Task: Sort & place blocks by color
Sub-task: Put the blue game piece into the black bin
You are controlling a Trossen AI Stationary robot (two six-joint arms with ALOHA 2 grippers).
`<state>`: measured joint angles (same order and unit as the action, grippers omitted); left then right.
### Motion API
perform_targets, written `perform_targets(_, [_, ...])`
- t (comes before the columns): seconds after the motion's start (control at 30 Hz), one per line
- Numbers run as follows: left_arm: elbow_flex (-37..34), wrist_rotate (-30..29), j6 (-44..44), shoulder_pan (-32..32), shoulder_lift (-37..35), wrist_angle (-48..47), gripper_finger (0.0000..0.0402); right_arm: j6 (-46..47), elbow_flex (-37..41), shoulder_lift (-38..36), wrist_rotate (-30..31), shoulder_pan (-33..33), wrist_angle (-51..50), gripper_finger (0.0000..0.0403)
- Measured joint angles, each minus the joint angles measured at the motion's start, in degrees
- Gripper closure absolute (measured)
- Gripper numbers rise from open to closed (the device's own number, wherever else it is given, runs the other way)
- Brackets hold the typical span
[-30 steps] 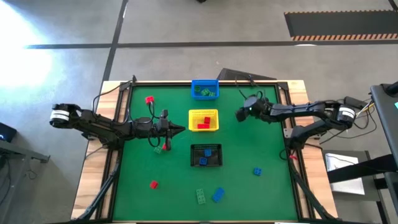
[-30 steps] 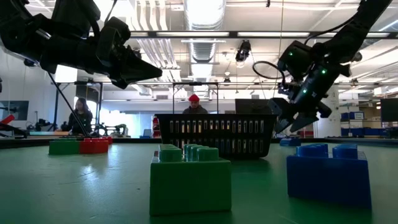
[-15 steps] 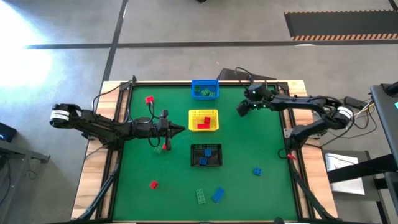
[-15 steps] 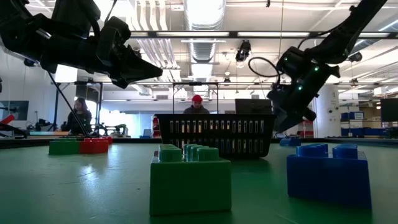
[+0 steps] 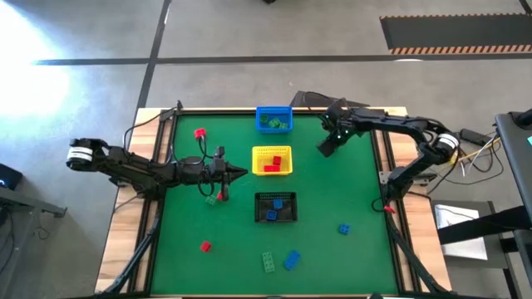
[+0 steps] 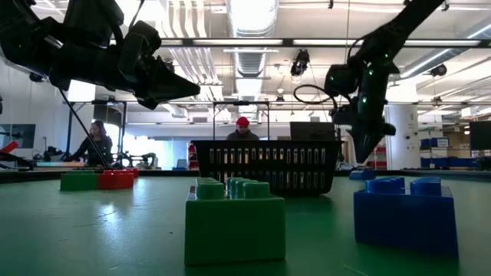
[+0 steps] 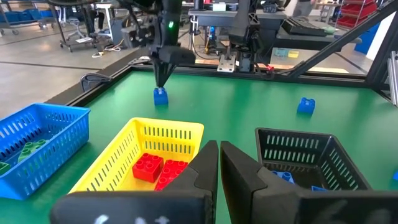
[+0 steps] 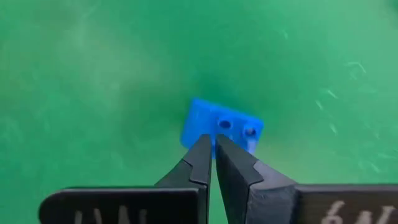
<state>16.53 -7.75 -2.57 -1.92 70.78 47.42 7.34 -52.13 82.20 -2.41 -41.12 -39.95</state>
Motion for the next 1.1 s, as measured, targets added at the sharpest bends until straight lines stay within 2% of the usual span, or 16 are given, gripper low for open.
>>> perform_targets(0.23, [0.0, 0.0, 0.0, 0.0, 0.0, 0.0, 0.0402, -1.4, -2.8, -5.0, 1.0, 3.2, -4.3, 0.039])
perform_targets(0.4, [0.0, 0.0, 0.0, 0.0, 0.0, -0.4, 0.0402, -11.8, 0.4, -8.3, 4.0, 6.0, -5.1, 0.0383])
perform_targets(0.5, [0.0, 0.0, 0.0, 0.0, 0.0, -0.4, 0.0402, -18.3, 2.0, -7.9, 3.9, 7.1, -5.2, 0.0352])
perform_targets(0.6, [0.0, 0.0, 0.0, 0.0, 0.0, -0.3, 0.0402, -23.8, 2.2, -5.9, 4.4, 7.4, -5.9, 0.0304])
perform_targets(0.83, [0.0, 0.0, 0.2, 0.0, 0.0, -0.3, 0.0402, -35.2, -1.5, -1.8, 10.7, 7.7, -7.2, 0.0191])
perform_targets(0.97, [0.0, 0.0, 0.3, 0.0, 0.0, -0.3, 0.0402, -39.3, -3.5, 0.2, 11.6, 7.9, -6.4, 0.016])
perform_targets(1.1, [0.0, 0.0, 0.3, 0.0, 0.3, -0.3, 0.0402, -41.0, -4.6, 3.1, 11.9, 7.9, -6.2, 0.0155])
